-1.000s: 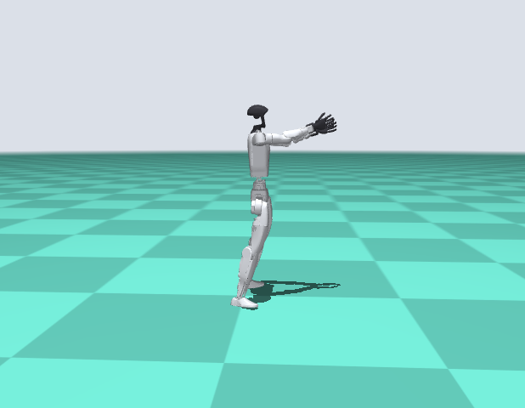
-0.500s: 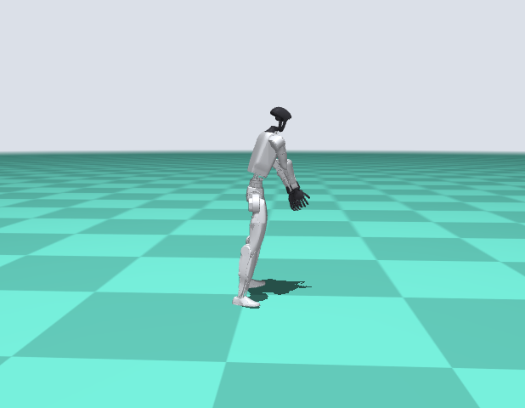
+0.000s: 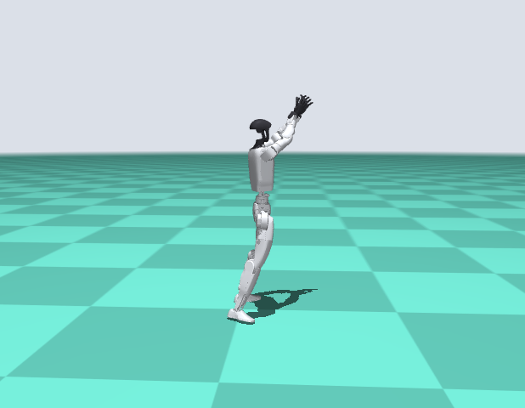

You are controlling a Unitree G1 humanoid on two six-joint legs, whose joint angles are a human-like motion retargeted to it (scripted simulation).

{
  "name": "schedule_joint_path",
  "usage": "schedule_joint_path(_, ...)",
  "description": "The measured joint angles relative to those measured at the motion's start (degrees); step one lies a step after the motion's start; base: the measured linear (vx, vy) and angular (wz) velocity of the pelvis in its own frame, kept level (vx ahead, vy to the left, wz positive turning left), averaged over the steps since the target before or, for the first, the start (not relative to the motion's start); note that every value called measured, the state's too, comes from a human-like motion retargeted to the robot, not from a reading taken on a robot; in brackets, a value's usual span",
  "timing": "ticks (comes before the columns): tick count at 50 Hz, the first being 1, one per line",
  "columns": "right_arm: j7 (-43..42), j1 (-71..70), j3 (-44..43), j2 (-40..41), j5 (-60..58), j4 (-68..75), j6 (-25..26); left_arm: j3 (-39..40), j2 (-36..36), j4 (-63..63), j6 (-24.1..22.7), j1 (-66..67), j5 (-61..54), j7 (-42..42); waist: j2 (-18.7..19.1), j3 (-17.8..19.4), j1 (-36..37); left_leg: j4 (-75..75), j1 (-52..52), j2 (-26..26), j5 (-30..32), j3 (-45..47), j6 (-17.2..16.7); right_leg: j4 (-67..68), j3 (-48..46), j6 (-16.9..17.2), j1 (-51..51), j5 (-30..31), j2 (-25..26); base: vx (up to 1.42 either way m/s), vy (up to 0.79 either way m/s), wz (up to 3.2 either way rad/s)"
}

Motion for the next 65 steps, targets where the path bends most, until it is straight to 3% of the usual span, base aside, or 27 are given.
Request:
schedule_joint_path(8,0.9,9.6,-3.8,3.7,-1.1,1.8,1.0,3.4,-2.5,1.4,1.3,10.7,0.5,-2.9,-0.4,0.1,-0.7,0.6,1.7,0.1,0.0,1.2,0.5,0.3,0.8,0.0,1.2,0.0,-0.3,0.04,-0.01,-0.04)
schedule_joint_path(14,1.4,27.0,-10.8,10.7,-3.9,5.1,3.5,10.4,-8.7,6.3,4.1,28.2,2.4,-5.6,0.0,3.8,-1.4,2.1,2.5,0.5,0.4,1.8,1.3,2.7,1.9,-0.4,1.2,-0.2,-1.1,-0.03,-0.01,-0.05)
schedule_joint_path(25,2.3,63.5,-19.9,18.6,2.8,14.1,6.0,22.0,-25.8,23.1,11.5,57.1,7.8,-7.7,-0.4,24.0,-1.9,3.7,-1.6,0.9,1.8,2.9,3.0,6.9,4.7,-2.5,-5.3,0.3,-2.2,-0.14,0.02,-0.13)
schedule_joint_path(30,3.3,76.9,-17.3,20.8,6.0,11.9,3.0,22.3,-29.4,25.0,9.4,66.8,6.4,-6.8,-3.2,31.8,-2.5,2.4,-5.9,0.4,2.5,4.6,3.8,6.4,8.3,-2.7,-11.9,1.3,-2.3,-0.15,0.06,-0.31)
schedule_joint_path(32,3.3,81.6,-15.4,21.1,7.6,10.8,1.6,21.0,-30.8,25.3,8.4,70.4,4.7,-6.1,-4.2,32.5,-3.0,1.1,-7.4,0.2,2.9,5.6,4.2,5.2,10.0,-2.5,-14.2,2.1,-2.1,-0.09,0.08,-0.37)
schedule_joint_path(37,2.3,86.1,-14.4,21.4,8.5,11.0,0.9,17.6,-33.0,26.4,6.5,74.5,1.6,-5.2,-6.3,31.9,-5.5,-1.1,-7.1,-0.4,2.7,8.5,4.3,1.0,12.9,-1.4,-15.3,4.5,-1.5,-0.01,0.09,-0.45)
schedule_joint_path(42,2.7,80.7,-17.5,21.2,6.0,12.8,1.6,16.6,-32.2,26.9,5.3,70.5,2.2,-5.5,-6.8,26.1,-8.5,1.6,-4.7,0.7,1.0,11.4,3.1,0.9,15.1,-0.3,-14.1,5.9,-1.3,0.08,0.09,-0.5)
schedule_joint_path(45,3.7,72.9,-19.2,18.2,6.9,11.0,4.5,14.6,-30.0,25.0,6.1,63.2,-0.6,-5.0,-6.4,22.5,-9.2,1.6,-2.0,0.0,1.6,12.9,3.8,4.5,18.5,-0.3,-14.7,5.4,-2.3,0.11,0.08,-0.44)
schedule_joint_path(47,4.4,68.0,-17.5,14.7,8.5,8.1,4.4,11.6,-28.8,22.8,5.8,57.7,-3.3,-4.4,-5.1,18.7,-9.5,3.9,-1.1,0.4,1.2,13.2,3.6,7.1,20.9,-0.1,-15.2,4.2,-2.5,0.13,0.03,-0.19)
schedule_joint_path(50,4.4,56.7,-13.1,8.5,10.6,2.5,3.9,6.5,-25.6,18.8,4.2,44.7,-8.5,-1.8,-4.2,16.0,-9.8,7.4,-0.4,0.8,0.4,13.2,3.6,8.8,24.1,0.6,-15.9,1.8,-2.5,0.13,-0.03,-0.06)
schedule_joint_path(57,3.7,28.7,-5.6,-4.8,9.9,-7.9,-2.9,-2.0,-15.4,8.8,-1.0,14.2,-7.6,-0.5,-3.9,10.4,-9.2,9.7,1.6,0.3,0.2,12.6,3.8,2.7,25.5,1.6,-14.5,-1.9,-1.8,0.15,-0.16,0.05)
schedule_joint_path(65,2.4,9.3,3.1,-10.9,2.7,-10.6,-7.1,-9.3,-5.9,0.2,-9.8,-1.2,-6.3,0.1,-4.0,6.9,-12.3,12.8,0.2,2.8,3.6,8.7,4.3,-0.6,21.4,2.0,-10.7,-2.3,0.1,0.13,-0.26,0.31)
